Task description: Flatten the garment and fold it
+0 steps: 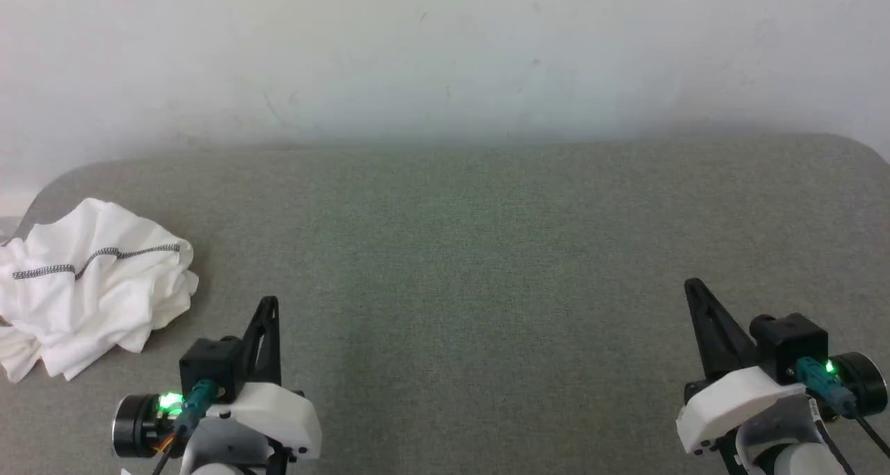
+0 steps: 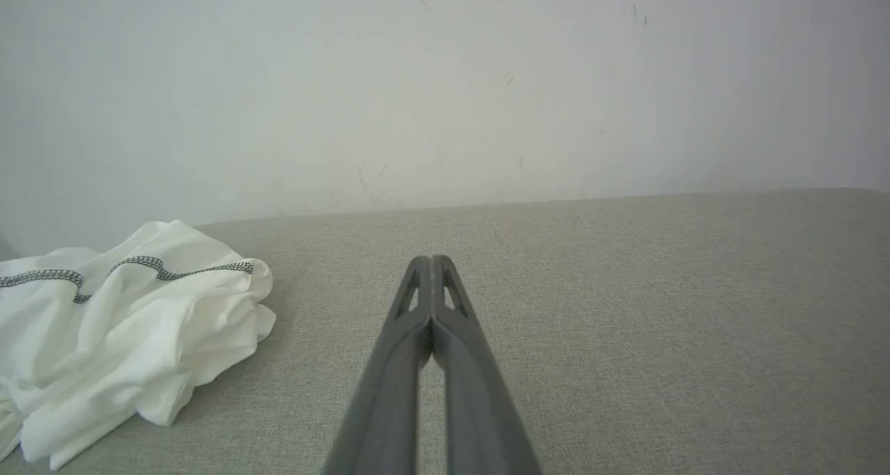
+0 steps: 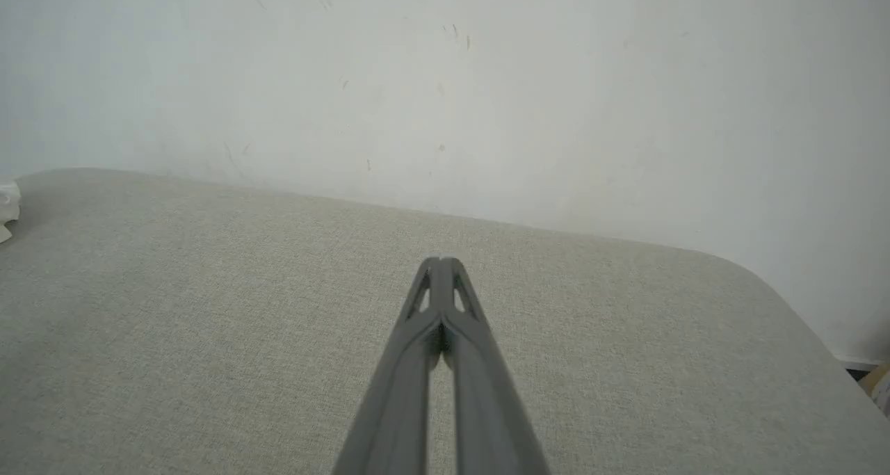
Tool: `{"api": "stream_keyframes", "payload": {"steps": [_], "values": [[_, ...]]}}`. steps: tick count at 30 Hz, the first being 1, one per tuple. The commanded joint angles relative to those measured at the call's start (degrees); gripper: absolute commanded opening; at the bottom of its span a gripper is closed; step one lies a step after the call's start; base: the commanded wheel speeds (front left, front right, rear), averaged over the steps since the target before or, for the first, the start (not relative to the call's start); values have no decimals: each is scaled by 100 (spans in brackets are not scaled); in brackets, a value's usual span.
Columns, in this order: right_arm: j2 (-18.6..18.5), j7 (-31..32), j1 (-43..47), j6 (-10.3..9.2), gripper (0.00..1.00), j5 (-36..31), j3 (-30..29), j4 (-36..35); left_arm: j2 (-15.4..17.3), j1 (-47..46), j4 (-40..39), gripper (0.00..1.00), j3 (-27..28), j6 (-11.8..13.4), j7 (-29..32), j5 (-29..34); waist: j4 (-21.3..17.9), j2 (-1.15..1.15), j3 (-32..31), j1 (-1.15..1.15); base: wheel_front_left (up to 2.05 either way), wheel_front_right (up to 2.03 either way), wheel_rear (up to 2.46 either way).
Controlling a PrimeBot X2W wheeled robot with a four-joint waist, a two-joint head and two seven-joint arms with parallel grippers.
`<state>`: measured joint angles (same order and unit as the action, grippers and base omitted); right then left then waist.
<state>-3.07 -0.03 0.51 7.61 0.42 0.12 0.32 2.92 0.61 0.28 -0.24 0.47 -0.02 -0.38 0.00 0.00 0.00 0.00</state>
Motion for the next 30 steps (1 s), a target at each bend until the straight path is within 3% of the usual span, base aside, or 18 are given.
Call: {"api": "stream_keyframes", "payload": {"steps": [1, 27, 28, 30], "values": [[19, 3, -51, -12, 0, -42, -12, -32, -4, -61, -28, 0, 24, -47, 2, 38, 0, 0, 0, 0, 0, 0, 0], [19, 3, -51, -12, 0, -42, -12, -32, -4, -61, -28, 0, 24, -47, 2, 38, 0, 0, 0, 0, 0, 0, 0], [-1, -1, 1, 0, 100, 2, 0, 2, 0, 1, 1, 100, -2, 2, 0, -1, 0, 0, 0, 0, 0, 0, 0], [-4, 0, 1, 0, 100, 4, 1, 10, 0, 1, 5, 100, -8, 5, 0, -1, 0, 0, 0, 0, 0, 0, 0]]}}
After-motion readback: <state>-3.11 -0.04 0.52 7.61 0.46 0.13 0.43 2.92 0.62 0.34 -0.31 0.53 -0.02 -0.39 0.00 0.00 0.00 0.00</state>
